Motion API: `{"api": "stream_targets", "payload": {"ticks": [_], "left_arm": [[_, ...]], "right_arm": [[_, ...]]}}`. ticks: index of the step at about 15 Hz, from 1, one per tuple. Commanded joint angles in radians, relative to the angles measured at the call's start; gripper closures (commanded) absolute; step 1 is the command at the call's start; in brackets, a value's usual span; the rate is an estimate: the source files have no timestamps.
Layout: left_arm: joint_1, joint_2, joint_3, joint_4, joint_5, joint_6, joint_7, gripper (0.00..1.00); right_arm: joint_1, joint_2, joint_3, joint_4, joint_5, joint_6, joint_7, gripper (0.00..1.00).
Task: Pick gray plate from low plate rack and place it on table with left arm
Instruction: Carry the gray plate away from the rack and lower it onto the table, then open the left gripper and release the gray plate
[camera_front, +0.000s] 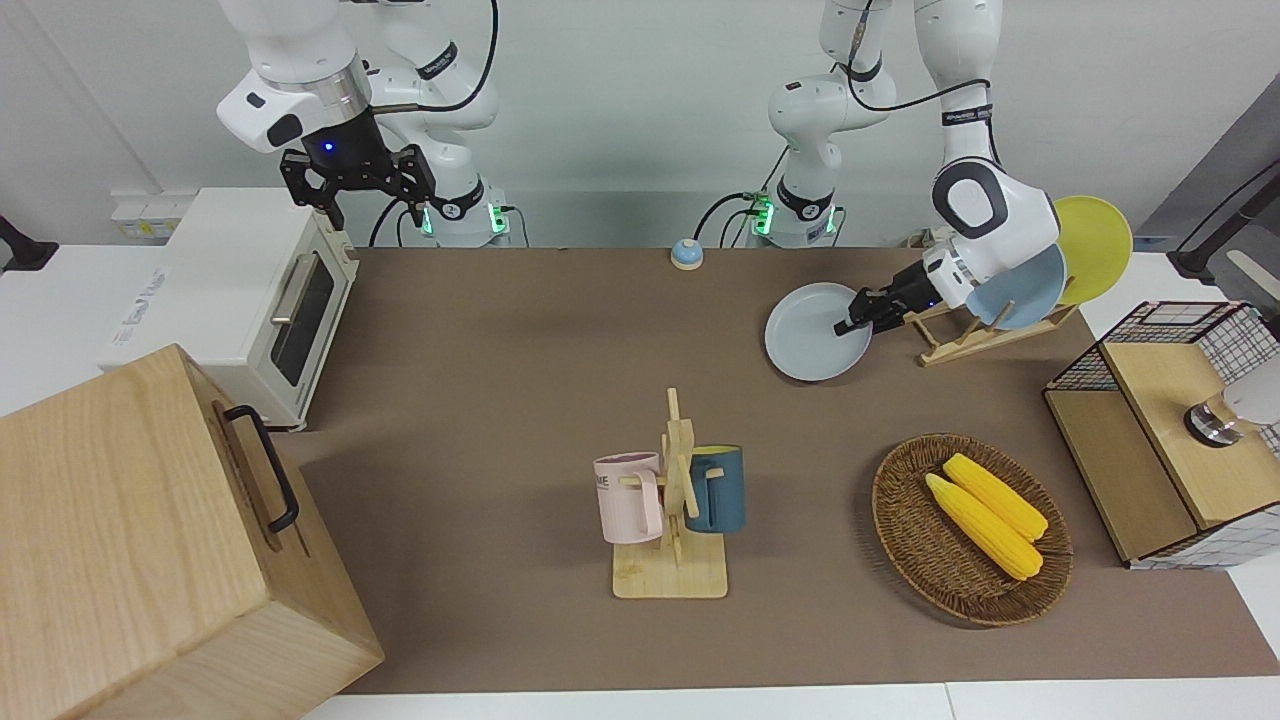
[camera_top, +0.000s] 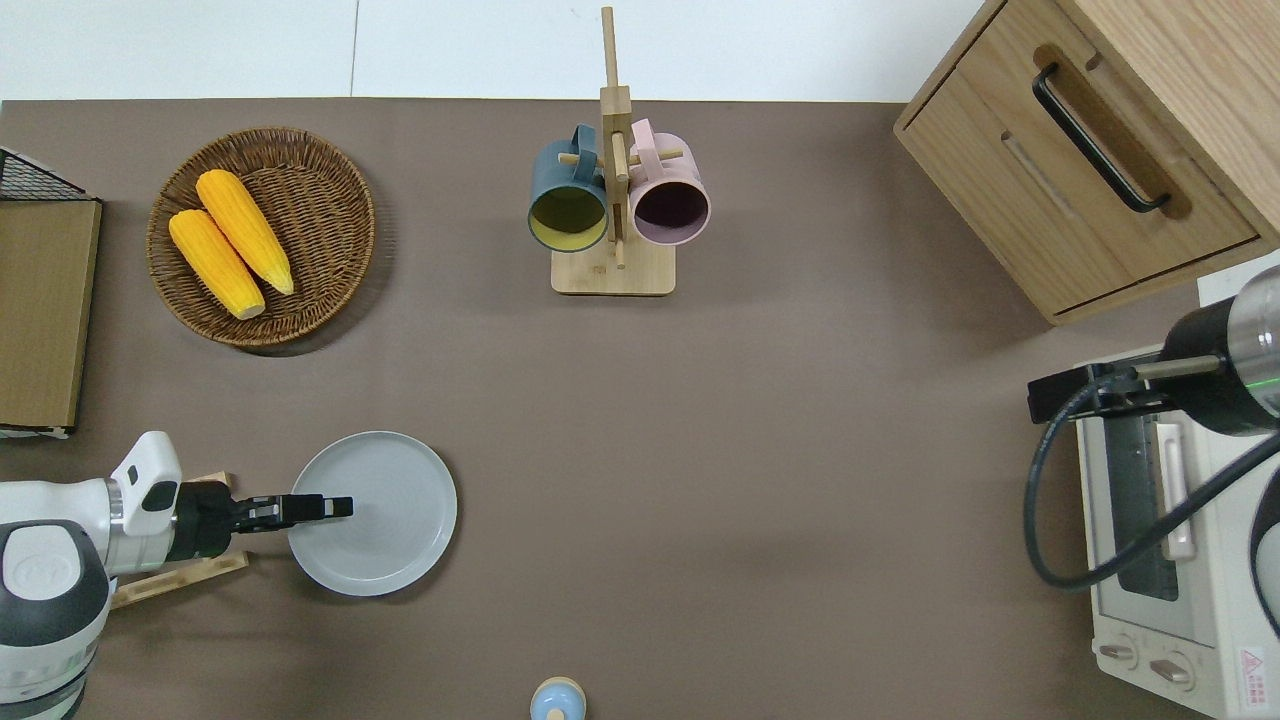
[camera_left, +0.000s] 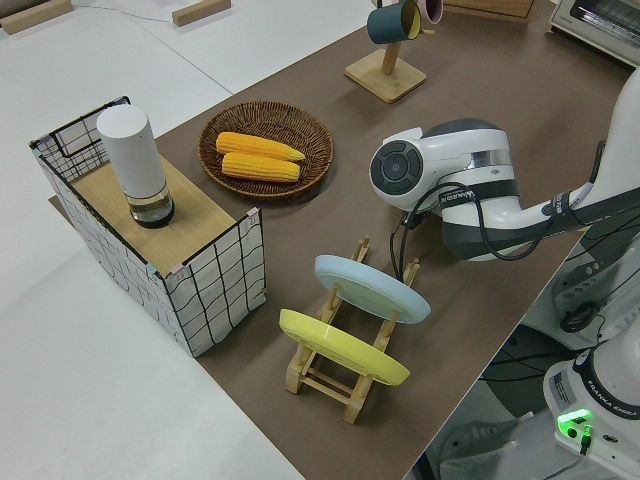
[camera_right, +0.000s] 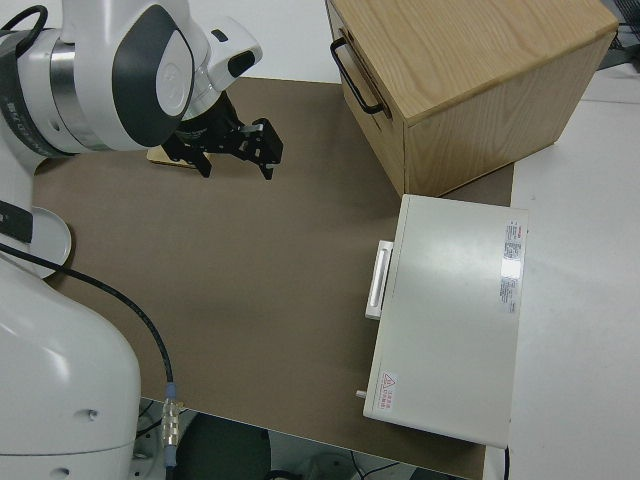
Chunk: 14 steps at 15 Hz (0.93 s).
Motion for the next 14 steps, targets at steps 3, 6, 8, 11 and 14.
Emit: {"api": "stream_targets", "payload": {"ticks": [3,6,8,11,14], "left_arm": [[-0.009,-0.029,0.009,-0.025,-0.011,0.024,0.026,0.01],[-0.011,-0.036,0.010,-0.013,0.004,0.024,0.026,0.01],[-0.009,-0.042,0.010,0.003,0.040,0.024,0.024,0.01],[-0.006,-0.045,0.010,0.053,0.095,0.017,0.004,0.01],[-0.012,-0.067,0.010,0.078,0.153,0.007,-0.054,0.01]], "right_arm": [[-0.007,-0.002,0.007,0.006,0.007,-0.014,-0.001,0.011],[-0.007,-0.002,0.005,0.006,0.007,-0.014,0.000,0.013],[-0.007,-0.002,0.005,0.006,0.007,-0.014,0.000,0.011],[-0.007,-0.002,0.007,0.006,0.007,-0.014,0.000,0.011],[-0.007,-0.002,0.007,0.006,0.007,-0.014,0.000,0.011]]}}
